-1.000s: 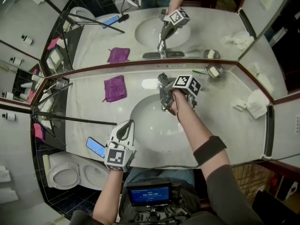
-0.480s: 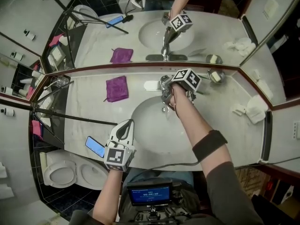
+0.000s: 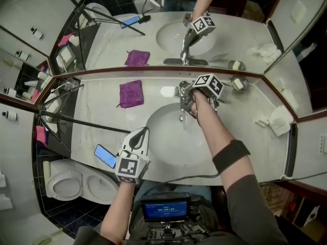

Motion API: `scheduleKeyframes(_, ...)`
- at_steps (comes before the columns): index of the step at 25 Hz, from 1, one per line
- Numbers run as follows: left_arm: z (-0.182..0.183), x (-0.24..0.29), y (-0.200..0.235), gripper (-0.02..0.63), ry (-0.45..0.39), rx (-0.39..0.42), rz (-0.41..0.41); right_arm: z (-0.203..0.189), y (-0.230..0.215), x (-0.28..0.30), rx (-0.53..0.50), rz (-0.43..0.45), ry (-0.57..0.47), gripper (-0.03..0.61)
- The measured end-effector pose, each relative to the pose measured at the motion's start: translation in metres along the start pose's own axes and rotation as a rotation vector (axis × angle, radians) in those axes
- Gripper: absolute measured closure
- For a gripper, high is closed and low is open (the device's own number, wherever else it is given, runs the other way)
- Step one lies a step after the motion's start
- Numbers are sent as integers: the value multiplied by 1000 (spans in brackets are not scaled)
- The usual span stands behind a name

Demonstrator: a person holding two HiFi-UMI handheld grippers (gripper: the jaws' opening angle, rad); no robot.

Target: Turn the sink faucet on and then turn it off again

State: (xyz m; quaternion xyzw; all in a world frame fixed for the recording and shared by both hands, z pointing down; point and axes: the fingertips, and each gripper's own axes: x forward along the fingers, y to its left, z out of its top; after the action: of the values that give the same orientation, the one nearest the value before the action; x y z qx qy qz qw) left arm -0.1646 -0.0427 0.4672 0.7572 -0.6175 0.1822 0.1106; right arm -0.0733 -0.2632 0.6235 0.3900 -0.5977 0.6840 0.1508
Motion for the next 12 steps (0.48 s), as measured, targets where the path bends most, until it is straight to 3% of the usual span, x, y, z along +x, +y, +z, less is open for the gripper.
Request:
scheduleKeyframes(4, 9, -8, -3, 614, -13, -5, 11, 0, 1, -2, -20, 12, -14, 464)
scheduleKeyframes(12, 20, -33, 0, 614, -43, -51, 46, -2, 2, -29, -243, -24, -44, 479)
